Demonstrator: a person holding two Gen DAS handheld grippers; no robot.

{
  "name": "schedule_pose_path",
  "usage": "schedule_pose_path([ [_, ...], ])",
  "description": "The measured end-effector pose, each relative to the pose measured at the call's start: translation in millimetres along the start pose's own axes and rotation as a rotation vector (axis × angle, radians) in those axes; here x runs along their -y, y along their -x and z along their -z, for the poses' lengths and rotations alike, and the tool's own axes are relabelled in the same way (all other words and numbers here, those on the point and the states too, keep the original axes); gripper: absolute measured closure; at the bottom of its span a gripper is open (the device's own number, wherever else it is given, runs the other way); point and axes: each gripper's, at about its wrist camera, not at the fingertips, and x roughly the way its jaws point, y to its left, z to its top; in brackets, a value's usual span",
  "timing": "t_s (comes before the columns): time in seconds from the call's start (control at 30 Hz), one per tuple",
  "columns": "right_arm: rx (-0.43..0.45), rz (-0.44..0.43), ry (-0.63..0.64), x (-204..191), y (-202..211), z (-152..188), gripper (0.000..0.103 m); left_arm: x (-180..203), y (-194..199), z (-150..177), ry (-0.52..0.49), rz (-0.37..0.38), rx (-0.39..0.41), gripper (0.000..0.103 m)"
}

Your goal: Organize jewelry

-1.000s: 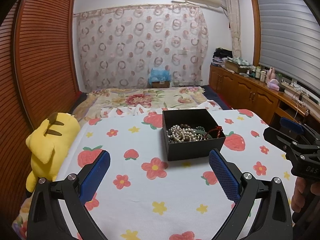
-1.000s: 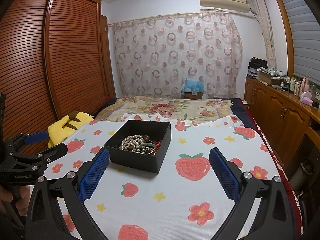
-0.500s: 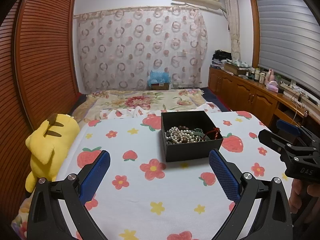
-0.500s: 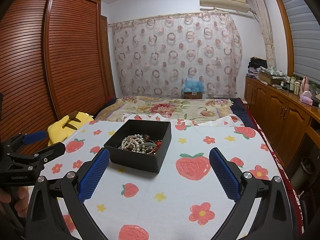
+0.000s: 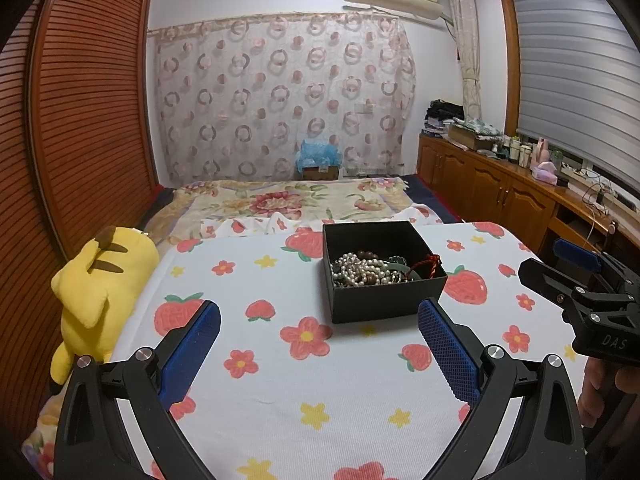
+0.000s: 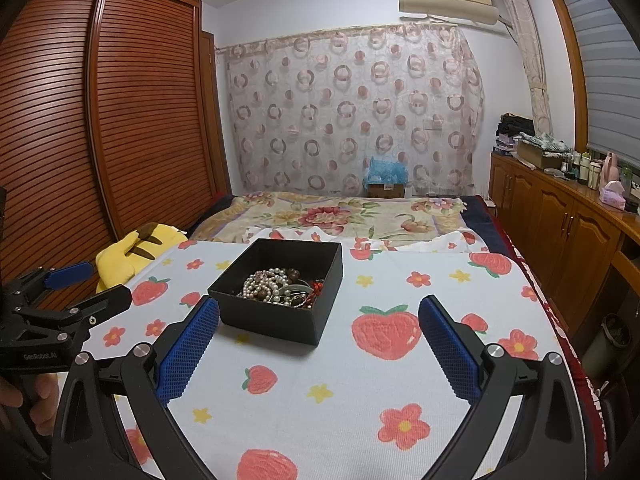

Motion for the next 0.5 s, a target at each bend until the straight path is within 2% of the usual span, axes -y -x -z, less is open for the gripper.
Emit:
schedule_pose_path([
  [0.5,0.001,0.001,0.000,-1.1,0.9,-0.6,0.002,0.8,1.5,-0.4,-0.001,0.001,0.000,0.008],
])
